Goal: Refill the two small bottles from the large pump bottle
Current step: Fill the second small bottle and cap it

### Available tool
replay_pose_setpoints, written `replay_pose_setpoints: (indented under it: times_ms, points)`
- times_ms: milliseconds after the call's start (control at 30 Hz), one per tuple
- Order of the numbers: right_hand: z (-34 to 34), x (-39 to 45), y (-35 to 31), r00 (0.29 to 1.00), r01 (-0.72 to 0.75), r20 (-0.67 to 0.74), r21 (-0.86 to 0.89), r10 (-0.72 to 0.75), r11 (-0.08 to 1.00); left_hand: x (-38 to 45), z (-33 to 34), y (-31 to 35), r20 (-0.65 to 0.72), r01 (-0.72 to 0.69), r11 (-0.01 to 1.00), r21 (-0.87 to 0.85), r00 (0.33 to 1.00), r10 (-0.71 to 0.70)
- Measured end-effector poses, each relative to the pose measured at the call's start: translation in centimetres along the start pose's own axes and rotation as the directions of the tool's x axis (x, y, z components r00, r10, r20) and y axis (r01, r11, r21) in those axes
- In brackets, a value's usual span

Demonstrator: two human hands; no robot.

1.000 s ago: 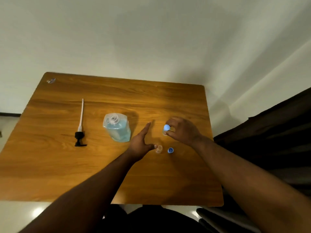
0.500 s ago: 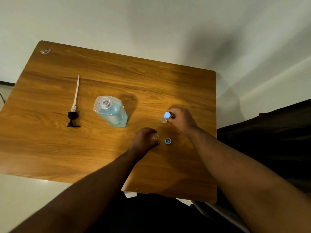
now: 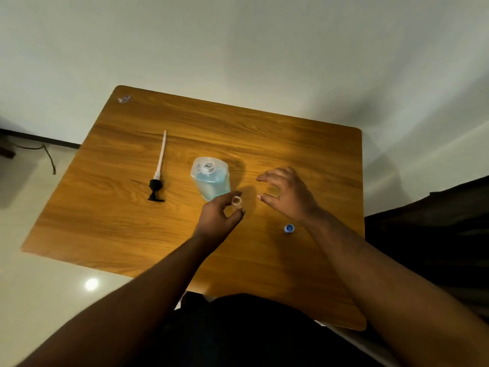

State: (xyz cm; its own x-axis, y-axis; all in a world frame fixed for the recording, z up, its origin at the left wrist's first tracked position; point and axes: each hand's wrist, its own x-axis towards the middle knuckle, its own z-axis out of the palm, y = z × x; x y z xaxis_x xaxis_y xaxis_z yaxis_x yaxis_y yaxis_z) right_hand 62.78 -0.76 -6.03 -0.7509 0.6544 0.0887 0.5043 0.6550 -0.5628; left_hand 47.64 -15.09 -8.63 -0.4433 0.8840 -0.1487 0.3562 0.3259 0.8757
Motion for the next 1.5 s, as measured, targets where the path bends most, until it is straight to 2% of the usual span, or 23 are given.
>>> replay_pose_setpoints:
  times_ms: [100, 200, 300, 400, 500, 633, 767, 933, 1033, 1267, 1500]
  points:
    - [1.7, 1.3, -3.1, 0.994, -0.094, -0.026, 0.224, 0.102, 0.970, -1.1, -2.8, -0.2, -0.041, -0.024, 0.998, -0.055, 0.999, 0.021]
    - [3.6, 2.6, -5.5, 0.976, -0.209, 0.028, 0.392, 0.215, 0.896, -1.9, -5.5, -0.4, -0.088, -0.019, 0.985, -0.170, 0.996, 0.004]
    - [5.6, 3.6, -6.8, 0.964, -0.262, 0.087, 0.446, 0.250, 0.856, -2.3, -8.1, -0.5, -0.105, -0.046, 0.977, -0.209, 0.994, 0.024]
    - [7.2, 4.7, -7.9, 0.947, -0.312, 0.083, 0.456, 0.309, 0.833, -2.4, -10.7, -0.7, -0.093, -0.068, 0.973, -0.221, 0.994, 0.048]
    - [8.1, 5.7, -8.7, 0.931, -0.342, 0.072, 0.515, 0.358, 0.786, -1.8, -12.8, -1.0, -0.034, -0.052, 0.966, -0.254, 0.998, 0.045]
    - [8.9, 6.7, -9.5, 0.925, -0.346, 0.068, 0.551, 0.373, 0.759, -1.1, -15.1, -1.3, 0.054, -0.060, 0.983, -0.175, 0.996, 0.071]
    - [9.3, 7.2, -11.1, 0.951, -0.250, -0.063, 0.412, 0.302, 0.876, -0.6, -17.2, -0.4, 0.078, -0.073, 0.976, -0.207, 0.993, 0.091]
    - [5.8, 7.5, -14.6, 0.976, 0.013, -0.214, 0.192, 0.029, 0.981, -0.4, -19.3, 2.0, 0.088, -0.108, 0.942, -0.316, 0.986, 0.142]
    - [2.0, 8.0, -16.7, 0.959, 0.119, -0.266, 0.076, -0.095, 0.990, -0.5, -20.3, 3.8, 0.111, -0.152, 0.926, -0.346, 0.973, 0.201]
    - [-4.9, 9.5, -20.4, 0.915, 0.200, -0.310, -0.204, -0.257, 0.958, 0.3, -22.2, 8.1, 0.167, -0.262, 0.902, -0.342, 0.928, 0.333]
    - [-7.4, 10.2, -21.5, 0.890, 0.247, -0.298, -0.323, -0.346, 0.914, 0.6, -23.3, 10.2, 0.200, -0.279, 0.888, -0.367, 0.908, 0.368]
